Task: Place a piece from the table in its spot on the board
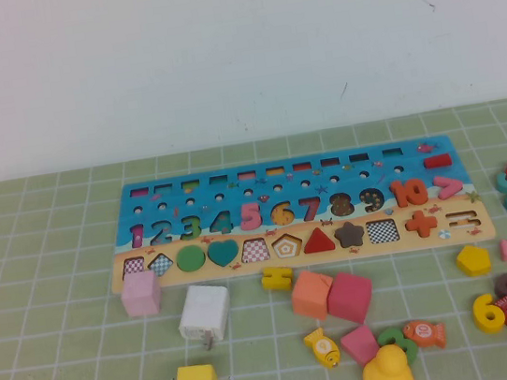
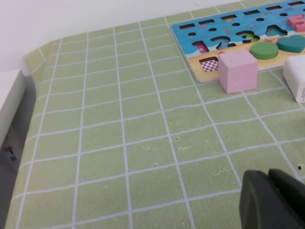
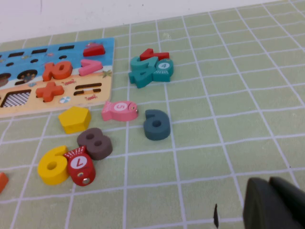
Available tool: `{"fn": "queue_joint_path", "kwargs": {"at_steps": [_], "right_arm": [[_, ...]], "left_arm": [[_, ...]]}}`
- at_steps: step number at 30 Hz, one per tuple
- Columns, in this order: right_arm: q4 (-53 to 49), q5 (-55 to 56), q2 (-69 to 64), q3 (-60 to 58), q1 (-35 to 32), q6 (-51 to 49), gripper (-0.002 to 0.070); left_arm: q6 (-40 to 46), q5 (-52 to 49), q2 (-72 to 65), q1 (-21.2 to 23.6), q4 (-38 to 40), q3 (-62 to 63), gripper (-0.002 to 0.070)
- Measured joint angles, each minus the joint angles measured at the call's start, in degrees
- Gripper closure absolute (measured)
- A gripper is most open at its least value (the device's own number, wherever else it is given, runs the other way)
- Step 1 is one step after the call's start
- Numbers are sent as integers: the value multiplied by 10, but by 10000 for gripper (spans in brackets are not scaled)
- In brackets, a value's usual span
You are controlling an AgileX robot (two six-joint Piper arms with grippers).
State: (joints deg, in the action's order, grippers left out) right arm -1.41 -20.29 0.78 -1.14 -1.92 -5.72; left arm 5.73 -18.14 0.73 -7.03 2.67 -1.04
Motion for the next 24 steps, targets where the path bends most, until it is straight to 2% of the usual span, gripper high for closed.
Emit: {"fn": "queue_joint_path", "kwargs": {"at_steps": [24], "right_arm": [[8, 0, 0, 0, 0, 0, 678]], "left_arm": [[-5, -1, 0, 0, 0, 0, 677]]}}
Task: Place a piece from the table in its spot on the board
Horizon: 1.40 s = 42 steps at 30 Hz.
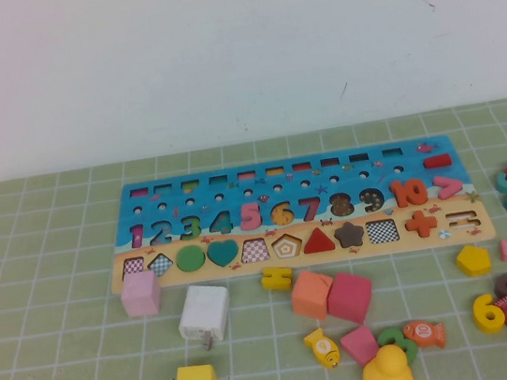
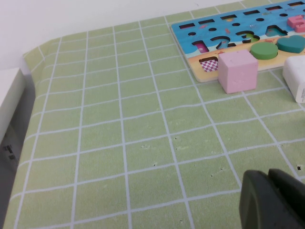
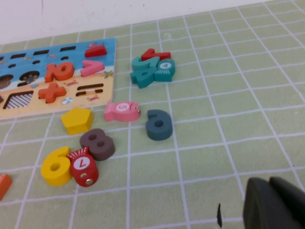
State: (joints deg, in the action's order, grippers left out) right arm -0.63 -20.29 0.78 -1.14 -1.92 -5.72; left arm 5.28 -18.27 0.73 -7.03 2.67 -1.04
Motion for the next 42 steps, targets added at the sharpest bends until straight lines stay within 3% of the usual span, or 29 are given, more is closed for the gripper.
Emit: {"fn": "queue_joint_path", "kwargs": {"at_steps": [12, 15, 19, 21, 28, 35, 42], "right_arm": [[51, -1, 0, 0, 0, 0, 678], [178, -5, 0, 0, 0, -35, 678], [477, -16, 0, -4, 0, -107, 678], [527, -11, 0, -4, 0, -112, 679], [539, -12, 0, -4, 0, -41, 679], [539, -36, 0, -1, 0, 107, 679], [463, -88, -65, 114, 0, 172, 678]], "left_arm": [[0, 0, 0, 0, 0, 0, 677], [1, 0, 0, 0, 0, 0, 677], [2, 0, 0, 0, 0, 0, 677], [2, 0, 0, 0, 0, 0, 677], [2, 0, 0, 0, 0, 0, 677], [2, 0, 0, 0, 0, 0, 677], [3, 0, 0, 0, 0, 0, 677]]}}
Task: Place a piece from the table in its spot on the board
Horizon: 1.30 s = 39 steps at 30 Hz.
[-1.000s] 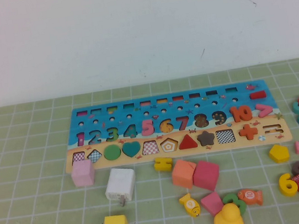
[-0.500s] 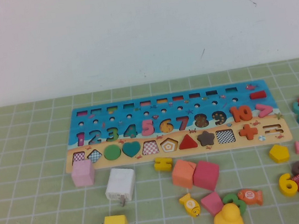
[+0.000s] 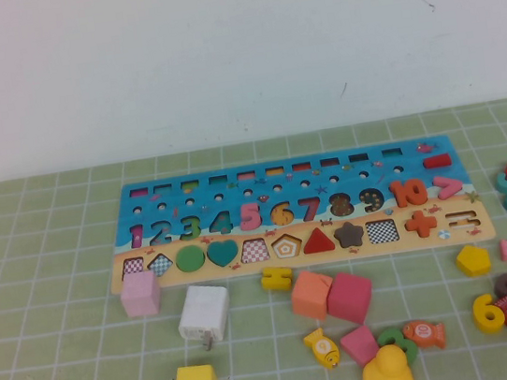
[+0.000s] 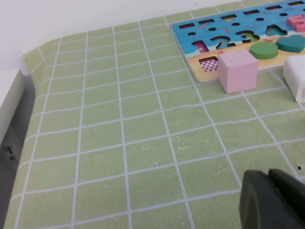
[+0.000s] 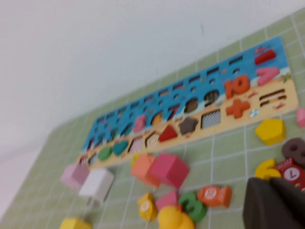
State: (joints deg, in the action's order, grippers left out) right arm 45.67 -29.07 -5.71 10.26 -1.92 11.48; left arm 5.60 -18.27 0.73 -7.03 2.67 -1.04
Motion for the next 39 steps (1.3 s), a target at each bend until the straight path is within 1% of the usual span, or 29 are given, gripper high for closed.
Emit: {"fn": "queue_joint_path", "kwargs": {"at_steps": [3, 4, 9, 14, 17, 19, 21, 22, 28, 31, 34, 36, 39], "right_arm": [[-30, -69, -70, 79, 0, 11, 678], [-44, -116, -123, 146, 0, 36, 678], [-87, -256, -251, 307, 0, 98, 678], [-140, -387, -382, 445, 0, 111, 678], [-173, -414, -450, 506, 6, 111, 678], [-189, -418, -485, 533, 22, 104, 678], [-204, -419, -518, 553, 46, 91, 678], [-235, -419, -553, 570, 87, 68, 678], [-386, -419, -652, 583, 244, -50, 678], [-457, -419, -700, 583, 306, -115, 678], [-498, -414, -750, 583, 350, -164, 678], [-506, -397, -792, 583, 369, -195, 678], [-508, -379, -830, 583, 372, -214, 678]], "left_arm": [[0, 0, 0, 0, 0, 0, 677], [0, 0, 0, 0, 0, 0, 677], [0, 0, 0, 0, 0, 0, 677], [0, 0, 0, 0, 0, 0, 677], [0, 0, 0, 0, 0, 0, 677], [0, 0, 0, 0, 0, 0, 678], [0, 0, 0, 0, 0, 0, 677], [0, 0, 0, 0, 0, 0, 677], [0, 0, 0, 0, 0, 0, 677], [0, 0, 0, 0, 0, 0, 677], [0, 0, 0, 0, 0, 0, 677], [0, 0, 0, 0, 0, 0, 677], [0, 0, 0, 0, 0, 0, 677]]}}
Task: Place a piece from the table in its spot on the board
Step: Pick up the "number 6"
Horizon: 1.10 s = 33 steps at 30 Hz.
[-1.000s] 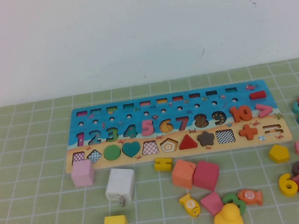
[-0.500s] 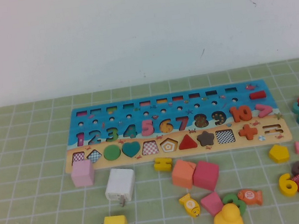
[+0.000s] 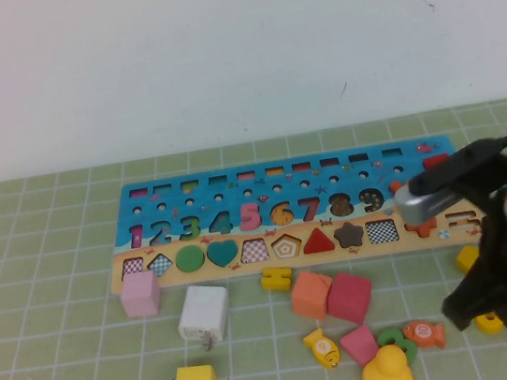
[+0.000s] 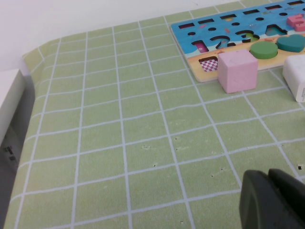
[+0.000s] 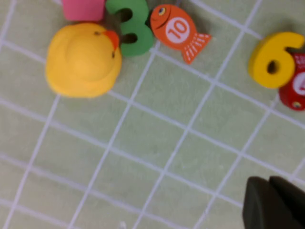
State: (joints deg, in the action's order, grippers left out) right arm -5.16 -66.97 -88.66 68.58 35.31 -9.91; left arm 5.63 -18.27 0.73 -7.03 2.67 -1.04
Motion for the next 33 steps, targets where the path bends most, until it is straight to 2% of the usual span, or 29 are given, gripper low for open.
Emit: {"fn": "queue_joint_path", "kwargs": {"at_steps": [8, 11, 17, 20, 33], "right_arm": [[-9, 50, -75, 0, 0, -72, 660], [-10, 63, -91, 1, 0, -99, 589], [-13, 71, -117, 0, -3, -142, 346], [-13, 91, -121, -13, -15, -160, 288], [-9, 185, -121, -79, -39, -183, 265]], "left_arm": [[0, 0, 0, 0, 0, 0, 677], [0, 0, 0, 0, 0, 0, 677], [0, 0, 0, 0, 0, 0, 677], [0, 0, 0, 0, 0, 0, 677], [0, 0, 0, 0, 0, 0, 677]]}}
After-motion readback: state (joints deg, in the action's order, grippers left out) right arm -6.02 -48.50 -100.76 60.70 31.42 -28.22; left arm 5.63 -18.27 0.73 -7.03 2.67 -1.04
